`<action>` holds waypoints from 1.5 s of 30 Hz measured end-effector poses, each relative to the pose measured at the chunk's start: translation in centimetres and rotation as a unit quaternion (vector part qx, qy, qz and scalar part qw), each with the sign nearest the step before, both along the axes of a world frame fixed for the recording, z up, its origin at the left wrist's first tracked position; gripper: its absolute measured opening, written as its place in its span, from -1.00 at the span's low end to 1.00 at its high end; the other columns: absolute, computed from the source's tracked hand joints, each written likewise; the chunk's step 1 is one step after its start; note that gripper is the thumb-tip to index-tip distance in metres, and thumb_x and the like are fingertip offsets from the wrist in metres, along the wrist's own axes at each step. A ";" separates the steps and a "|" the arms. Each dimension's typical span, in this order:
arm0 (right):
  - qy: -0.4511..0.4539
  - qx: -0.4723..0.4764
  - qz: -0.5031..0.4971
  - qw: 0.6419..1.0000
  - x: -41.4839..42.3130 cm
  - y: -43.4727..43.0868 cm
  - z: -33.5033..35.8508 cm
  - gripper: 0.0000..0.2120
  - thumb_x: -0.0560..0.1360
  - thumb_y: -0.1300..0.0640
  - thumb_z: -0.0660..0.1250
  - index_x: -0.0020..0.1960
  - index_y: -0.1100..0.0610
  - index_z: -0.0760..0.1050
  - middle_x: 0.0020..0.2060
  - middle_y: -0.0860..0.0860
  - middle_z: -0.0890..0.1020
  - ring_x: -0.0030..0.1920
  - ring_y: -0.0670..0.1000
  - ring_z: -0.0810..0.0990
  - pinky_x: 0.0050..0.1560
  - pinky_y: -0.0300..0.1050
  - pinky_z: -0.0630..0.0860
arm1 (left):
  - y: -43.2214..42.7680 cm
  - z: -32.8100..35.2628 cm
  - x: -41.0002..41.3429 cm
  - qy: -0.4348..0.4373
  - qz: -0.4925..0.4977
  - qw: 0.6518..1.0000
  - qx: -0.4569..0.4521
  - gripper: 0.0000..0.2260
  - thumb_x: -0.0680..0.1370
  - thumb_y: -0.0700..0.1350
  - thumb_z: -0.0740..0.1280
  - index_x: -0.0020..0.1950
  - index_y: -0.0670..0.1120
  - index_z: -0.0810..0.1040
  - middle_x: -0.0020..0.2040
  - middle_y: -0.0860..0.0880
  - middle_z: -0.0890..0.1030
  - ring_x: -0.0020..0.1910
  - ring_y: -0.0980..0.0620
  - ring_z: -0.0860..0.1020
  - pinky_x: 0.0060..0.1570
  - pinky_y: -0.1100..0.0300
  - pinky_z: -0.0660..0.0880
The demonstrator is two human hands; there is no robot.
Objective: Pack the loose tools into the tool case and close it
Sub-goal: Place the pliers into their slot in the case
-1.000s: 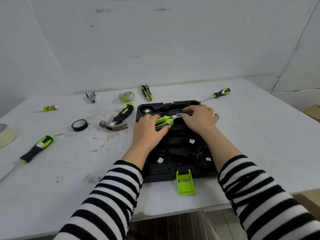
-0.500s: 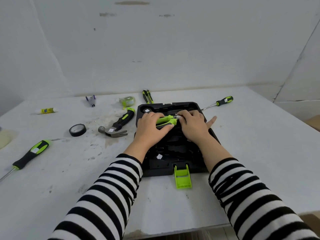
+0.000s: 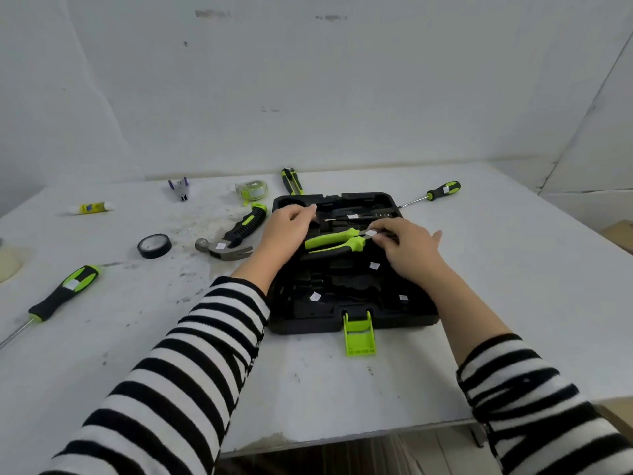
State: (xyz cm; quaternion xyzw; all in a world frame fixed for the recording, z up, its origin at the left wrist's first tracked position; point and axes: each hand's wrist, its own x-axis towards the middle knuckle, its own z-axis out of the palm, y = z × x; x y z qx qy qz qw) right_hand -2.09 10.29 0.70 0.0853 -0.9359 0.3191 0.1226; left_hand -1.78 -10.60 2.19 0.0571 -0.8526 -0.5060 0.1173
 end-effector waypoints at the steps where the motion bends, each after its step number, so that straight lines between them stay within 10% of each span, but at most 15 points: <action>1: 0.003 0.029 -0.004 1.000 0.6 0.0 -0.3 -0.82 0.59 0.02 0.23 0.11 -0.14 0.56 0.09 -0.17 0.59 0.25 -0.09 0.44 0.41 0.35 -0.19 | -0.1 0.1 0.3 0.003 0.005 1.000 -0.022 -0.69 0.59 0.06 0.21 -0.06 -0.12 0.63 -0.13 -0.11 0.62 -0.06 -0.09 0.56 0.03 0.05 0.47; 9: 0.039 0.129 -0.015 0.991 2.4 -0.1 -1.8 -0.74 0.56 -0.08 0.21 0.20 -0.09 0.54 0.25 -0.06 0.45 0.36 0.03 0.32 0.46 0.13 0.09 | 0.3 -2.4 3.0 0.045 -0.029 0.968 -0.246 -0.86 0.49 0.02 0.37 -0.12 -0.01 0.47 -0.07 0.03 0.49 -0.07 -0.02 0.48 -0.15 0.16 0.32; 16: 0.041 0.103 -0.034 0.993 2.5 -0.7 -1.5 -0.77 0.51 -0.01 0.19 0.11 -0.03 0.53 0.20 -0.04 0.46 0.27 0.05 0.39 0.33 0.02 0.20 | 0.4 -2.7 2.8 0.085 -0.074 0.965 -0.235 -0.78 0.42 0.17 0.41 -0.25 0.05 0.54 -0.11 0.09 0.55 -0.04 0.06 0.50 0.21 -0.08 0.37; 22: 0.045 0.074 -0.053 0.995 2.6 -0.6 -1.3 -0.80 0.47 -0.05 0.25 0.01 0.00 0.53 0.13 0.00 0.49 0.21 0.08 0.42 0.25 -0.01 0.26 | 1.4 -3.2 2.8 0.104 -0.100 0.948 -0.282 -0.76 0.50 0.18 0.31 -0.14 0.03 0.57 0.07 0.10 0.52 0.15 0.07 0.46 0.41 -0.07 0.12; 31: 0.037 0.067 -0.055 0.996 2.5 -0.5 -1.3 -0.74 0.45 -0.21 0.31 -0.03 -0.05 0.56 0.11 -0.03 0.50 0.21 0.05 0.43 0.21 -0.02 0.30 | 2.6 -4.0 2.8 0.139 -0.074 0.886 -0.436 -0.58 0.56 0.24 0.01 0.01 0.01 0.53 0.08 -0.01 0.56 0.15 -0.05 0.50 0.28 -0.04 0.26; 35: 0.039 0.051 -0.066 0.996 2.5 -0.6 -1.2 -0.83 0.45 -0.09 0.30 -0.02 -0.06 0.56 0.11 -0.04 0.52 0.19 0.05 0.43 0.17 -0.04 0.30 | 2.3 -3.8 2.8 0.162 -0.110 0.932 -0.305 -0.67 0.55 0.19 0.16 -0.09 -0.03 0.55 -0.08 0.02 0.57 -0.04 0.00 0.52 0.03 0.05 0.43; 41: 0.032 0.088 -0.048 0.994 2.5 -0.2 -1.5 -0.69 0.46 -0.22 0.32 0.11 -0.08 0.55 0.16 -0.03 0.49 0.23 0.07 0.43 0.20 0.01 0.32 | 1.2 -2.7 2.7 0.054 -0.146 0.979 -0.132 -0.84 0.48 0.08 0.40 -0.08 0.01 0.61 -0.01 0.25 0.51 0.25 0.19 0.39 0.45 0.00 -0.11; 45: 0.029 0.085 -0.045 0.995 2.5 -0.1 -1.4 -0.67 0.43 -0.23 0.35 0.10 -0.09 0.55 0.17 -0.05 0.47 0.24 0.06 0.42 0.19 0.01 0.34 | -0.4 -2.9 2.1 0.008 -0.212 0.966 -0.147 -0.79 0.43 -0.01 0.48 0.03 0.10 0.58 0.20 0.19 0.44 0.48 -0.02 0.22 0.47 -0.08 0.05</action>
